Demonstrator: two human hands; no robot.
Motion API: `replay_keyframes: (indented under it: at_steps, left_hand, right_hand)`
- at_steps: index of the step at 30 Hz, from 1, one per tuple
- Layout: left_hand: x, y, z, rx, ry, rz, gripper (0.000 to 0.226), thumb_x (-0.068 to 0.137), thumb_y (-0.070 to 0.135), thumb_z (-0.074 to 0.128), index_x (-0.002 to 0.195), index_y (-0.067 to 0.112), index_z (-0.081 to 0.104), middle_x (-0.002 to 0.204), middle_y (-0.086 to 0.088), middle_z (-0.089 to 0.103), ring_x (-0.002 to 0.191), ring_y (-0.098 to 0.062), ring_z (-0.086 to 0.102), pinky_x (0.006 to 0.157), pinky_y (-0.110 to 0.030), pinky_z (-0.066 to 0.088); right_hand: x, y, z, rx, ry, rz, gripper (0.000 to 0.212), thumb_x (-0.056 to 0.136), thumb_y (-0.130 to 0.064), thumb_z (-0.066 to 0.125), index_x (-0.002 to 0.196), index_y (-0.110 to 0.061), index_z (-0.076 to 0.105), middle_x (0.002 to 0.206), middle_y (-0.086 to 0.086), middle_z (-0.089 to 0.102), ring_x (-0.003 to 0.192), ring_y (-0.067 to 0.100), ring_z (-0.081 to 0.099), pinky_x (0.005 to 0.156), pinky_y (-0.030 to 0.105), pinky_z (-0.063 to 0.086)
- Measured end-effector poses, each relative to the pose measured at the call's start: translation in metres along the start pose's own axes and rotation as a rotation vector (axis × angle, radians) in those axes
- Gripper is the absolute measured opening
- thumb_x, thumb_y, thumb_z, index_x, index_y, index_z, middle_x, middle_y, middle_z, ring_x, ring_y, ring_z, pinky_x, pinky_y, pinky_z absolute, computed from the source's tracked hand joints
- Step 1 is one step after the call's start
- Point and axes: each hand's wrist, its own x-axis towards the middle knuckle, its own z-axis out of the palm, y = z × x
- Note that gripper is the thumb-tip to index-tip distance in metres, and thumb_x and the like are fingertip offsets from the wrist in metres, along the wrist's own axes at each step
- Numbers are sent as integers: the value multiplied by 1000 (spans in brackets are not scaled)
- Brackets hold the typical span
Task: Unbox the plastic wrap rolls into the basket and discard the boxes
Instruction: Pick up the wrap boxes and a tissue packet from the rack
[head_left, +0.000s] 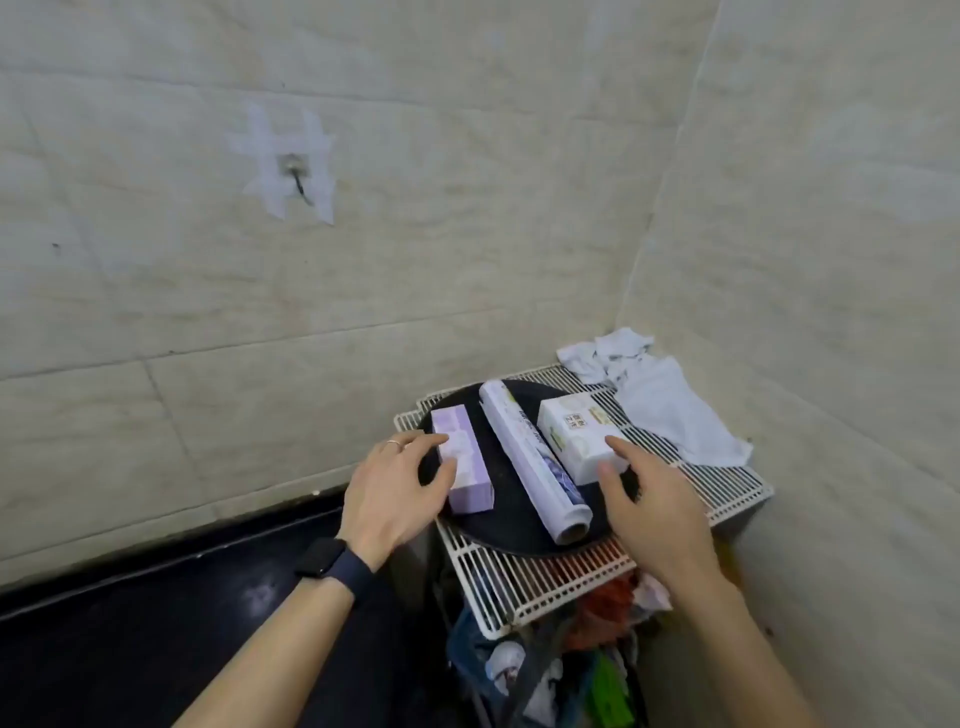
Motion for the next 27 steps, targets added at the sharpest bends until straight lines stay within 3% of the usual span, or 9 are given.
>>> replay_keyframes:
  at_steps: [4, 6, 9, 12, 14, 21, 25, 27]
  left_hand:
    - [27, 11, 23, -14, -77, -131, 51, 93, 57, 45, 138, 34, 50, 143, 5, 49, 127, -20, 49, 97, -38, 48]
    - [39, 19, 39, 21, -132, -212, 56, 90, 59, 45, 140, 34, 45, 147, 3, 43, 127, -23, 49, 97, -40, 48]
    - [49, 25, 64, 51, -197, -320, 63, 87, 64, 46, 143, 38, 39, 153, 0, 32, 132, -29, 45, 99, -40, 45]
    - [52, 30, 86, 87, -229, -371, 68, 87, 64, 49, 149, 40, 32, 160, -6, 18, 137, -33, 38, 105, -43, 41]
    - [50, 31, 98, 103, -191, -398, 68, 88, 57, 54, 149, 38, 32, 161, -7, 13, 137, -36, 34, 103, -44, 41]
    - [43, 29, 119, 0, -75, -453, 65, 84, 41, 56, 145, 41, 34, 160, -1, 10, 132, -39, 38, 100, -48, 45]
    - [41, 26, 126, 82, -119, -464, 74, 83, 43, 54, 148, 44, 19, 161, -7, 7, 131, -42, 36, 99, -50, 43]
    - [43, 25, 128, 107, -152, -474, 79, 83, 43, 54, 150, 44, 13, 154, -15, 16, 131, -43, 33, 99, -50, 43]
  right_hand:
    - [45, 16, 26, -105, -354, 76, 48, 99, -53, 37, 135, -27, 54, 123, 3, 68, 105, 22, 65, 87, 37, 51]
    - [63, 20, 44, -175, -494, 39, 41, 100, -47, 35, 117, -20, 61, 109, 7, 71, 97, 27, 65, 80, 36, 50]
    - [73, 23, 71, -203, -502, -37, 35, 100, -44, 36, 93, -18, 58, 97, 10, 71, 92, 32, 65, 69, 35, 44]
    - [74, 15, 89, -207, -464, -78, 30, 96, -46, 43, 109, -20, 53, 106, 7, 65, 97, 32, 63, 67, 35, 42]
    - [71, 11, 98, -197, -464, -66, 40, 93, -51, 48, 119, -20, 46, 115, 8, 57, 103, 32, 61, 68, 36, 40]
    - [59, 6, 123, -126, -564, 51, 64, 86, -61, 54, 124, -11, 43, 124, 10, 53, 112, 33, 57, 77, 39, 45]
    - [65, 10, 129, -134, -677, 71, 71, 78, -59, 64, 125, -12, 40, 125, 9, 48, 113, 32, 56, 77, 38, 44]
    - [68, 12, 132, -135, -696, 82, 72, 77, -59, 65, 125, -12, 40, 124, 9, 49, 111, 30, 57, 74, 36, 41]
